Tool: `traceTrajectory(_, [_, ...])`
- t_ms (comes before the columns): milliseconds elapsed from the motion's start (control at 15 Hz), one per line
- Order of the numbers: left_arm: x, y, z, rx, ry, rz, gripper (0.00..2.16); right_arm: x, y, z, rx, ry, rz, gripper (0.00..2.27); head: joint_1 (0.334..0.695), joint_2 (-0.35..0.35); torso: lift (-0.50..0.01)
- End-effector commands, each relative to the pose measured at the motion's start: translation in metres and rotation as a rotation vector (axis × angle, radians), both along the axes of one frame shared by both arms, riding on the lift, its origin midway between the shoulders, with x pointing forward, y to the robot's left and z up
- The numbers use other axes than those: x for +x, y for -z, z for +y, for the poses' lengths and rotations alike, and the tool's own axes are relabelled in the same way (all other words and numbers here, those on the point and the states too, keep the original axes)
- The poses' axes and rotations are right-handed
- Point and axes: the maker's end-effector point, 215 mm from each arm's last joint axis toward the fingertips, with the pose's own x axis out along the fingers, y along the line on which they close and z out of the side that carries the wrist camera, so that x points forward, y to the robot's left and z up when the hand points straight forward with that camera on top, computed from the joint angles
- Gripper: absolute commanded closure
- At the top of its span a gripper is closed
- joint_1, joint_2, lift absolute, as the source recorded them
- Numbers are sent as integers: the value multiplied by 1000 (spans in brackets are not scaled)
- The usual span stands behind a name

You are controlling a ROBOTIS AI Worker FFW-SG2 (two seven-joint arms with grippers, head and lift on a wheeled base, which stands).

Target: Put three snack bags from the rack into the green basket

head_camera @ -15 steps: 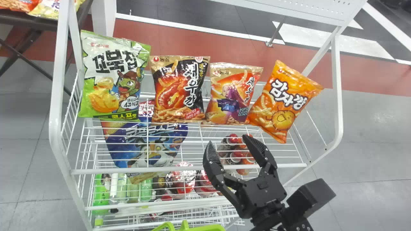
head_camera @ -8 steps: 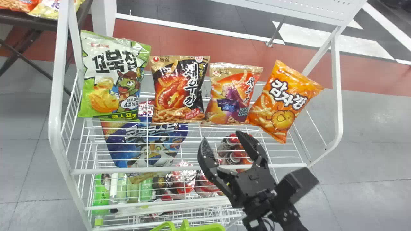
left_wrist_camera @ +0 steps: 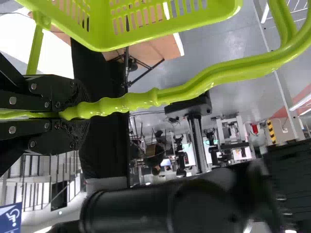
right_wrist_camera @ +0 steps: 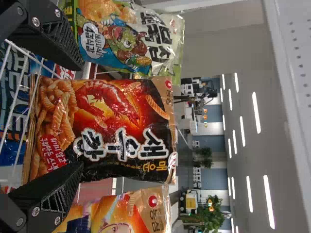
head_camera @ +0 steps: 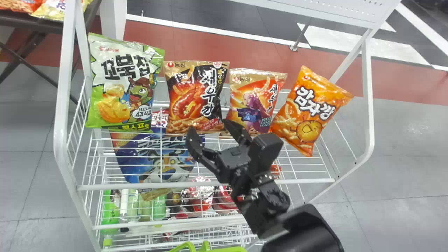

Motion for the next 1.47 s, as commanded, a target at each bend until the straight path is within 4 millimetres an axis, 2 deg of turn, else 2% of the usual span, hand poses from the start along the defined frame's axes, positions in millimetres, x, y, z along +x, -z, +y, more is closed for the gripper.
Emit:
traceTrajectory(0, [-1,0,-2,3,5,1,1413,33,-6,3,3,4,5,130,695,-350,0])
traceTrajectory(133, [-1,1,-2,4,4,1,1413,47,-6,2,-2,6,5,130,695,-350,0])
traceTrajectory(533, [0,0,-4,2,13,-3,1413,77,16,23,14,-69,84,147,695,-350,0])
traceTrajectory(600, [-1,1,-5,1,16,0,1413,79,18,28,19,-107,94,566,695,-350,0])
traceTrajectory(667, [-1,2,-5,2,16,2,1413,77,16,32,36,-132,99,1551,695,-350,0])
traceTrajectory(733, [0,2,-5,1,17,2,1413,76,19,28,54,-130,123,2071,695,-350,0])
traceTrajectory(867, [-1,2,-5,1,19,3,1413,66,9,30,75,-152,111,2213,695,-350,0])
traceTrajectory(1067, [0,1,-6,-3,21,3,1413,47,-4,30,47,-156,74,2223,695,-350,0])
traceTrajectory(1267, [1,0,-6,-12,17,3,1413,28,-15,15,42,-138,54,2219,695,-350,0])
traceTrajectory(1400, [7,-1,-4,-19,3,-3,1413,6,-28,10,52,-144,41,2219,695,-350,0])
